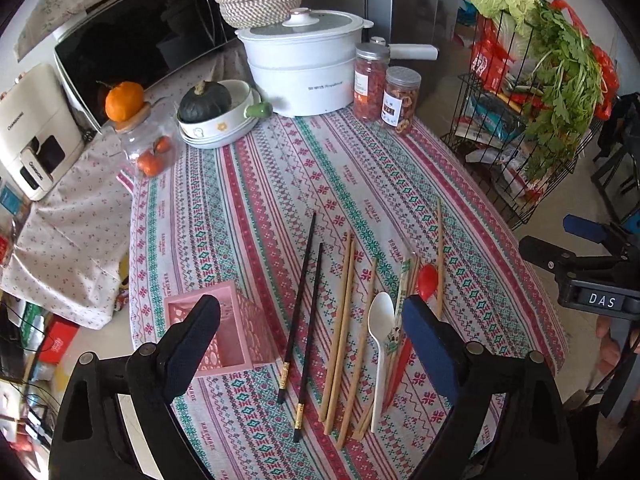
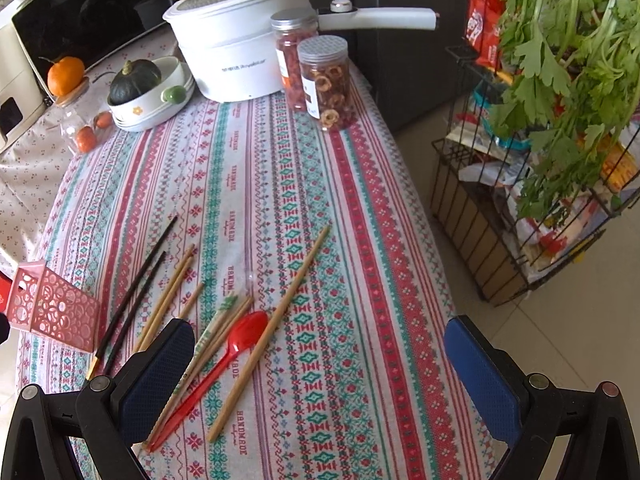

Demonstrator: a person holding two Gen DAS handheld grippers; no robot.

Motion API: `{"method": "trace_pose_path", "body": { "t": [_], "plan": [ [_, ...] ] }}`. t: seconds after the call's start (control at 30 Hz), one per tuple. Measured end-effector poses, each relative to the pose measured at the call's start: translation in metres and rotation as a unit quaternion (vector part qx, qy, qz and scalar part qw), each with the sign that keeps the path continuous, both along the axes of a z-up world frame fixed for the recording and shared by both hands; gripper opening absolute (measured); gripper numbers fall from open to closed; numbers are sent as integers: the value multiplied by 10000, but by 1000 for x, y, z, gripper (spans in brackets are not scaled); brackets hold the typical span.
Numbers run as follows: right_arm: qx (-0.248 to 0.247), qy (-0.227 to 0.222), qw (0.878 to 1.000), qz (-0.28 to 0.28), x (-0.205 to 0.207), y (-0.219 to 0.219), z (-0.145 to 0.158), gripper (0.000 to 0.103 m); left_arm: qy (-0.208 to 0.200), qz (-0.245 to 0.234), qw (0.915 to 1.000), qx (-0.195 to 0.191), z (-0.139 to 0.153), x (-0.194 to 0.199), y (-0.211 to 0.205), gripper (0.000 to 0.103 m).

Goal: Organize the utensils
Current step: 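Lower the left gripper onto a black chopstick and close on it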

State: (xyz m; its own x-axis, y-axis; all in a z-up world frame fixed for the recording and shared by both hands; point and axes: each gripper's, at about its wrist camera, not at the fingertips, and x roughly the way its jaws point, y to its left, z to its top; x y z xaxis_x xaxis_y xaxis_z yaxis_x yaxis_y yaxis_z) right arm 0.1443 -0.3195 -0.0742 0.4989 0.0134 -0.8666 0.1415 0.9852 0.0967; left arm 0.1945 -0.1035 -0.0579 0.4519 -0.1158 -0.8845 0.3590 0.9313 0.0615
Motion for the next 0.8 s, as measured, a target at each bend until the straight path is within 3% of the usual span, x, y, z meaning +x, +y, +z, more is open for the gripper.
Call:
{"method": "trace_pose_path", "body": {
  "t": [0.03, 0.2, 0.3, 0.47, 0.6, 0.8],
  "plan": [
    [78, 97, 9999, 26, 5, -2, -5, 99, 170, 11, 9999, 6, -9, 11, -3, 81],
    [492, 631, 9967, 131, 26, -6, -37, 85, 932, 212, 9954, -24, -57, 62, -14, 37],
    [635, 827, 9943, 199, 34, -7, -52, 80, 1206, 307, 9922, 30, -83, 84, -22, 26],
    [737, 946, 9926, 210, 44, -13, -66, 78, 1416, 401, 9889, 205, -116, 114, -32, 16],
    [784, 1006, 9917, 183, 49, -20, -75, 76, 1519, 465, 9861, 478, -140, 129, -37, 12],
    [818, 1077, 9907, 157, 55, -23, -85, 75, 1602, 590, 9837, 559, -161, 142, -36, 11]
  ]
}}
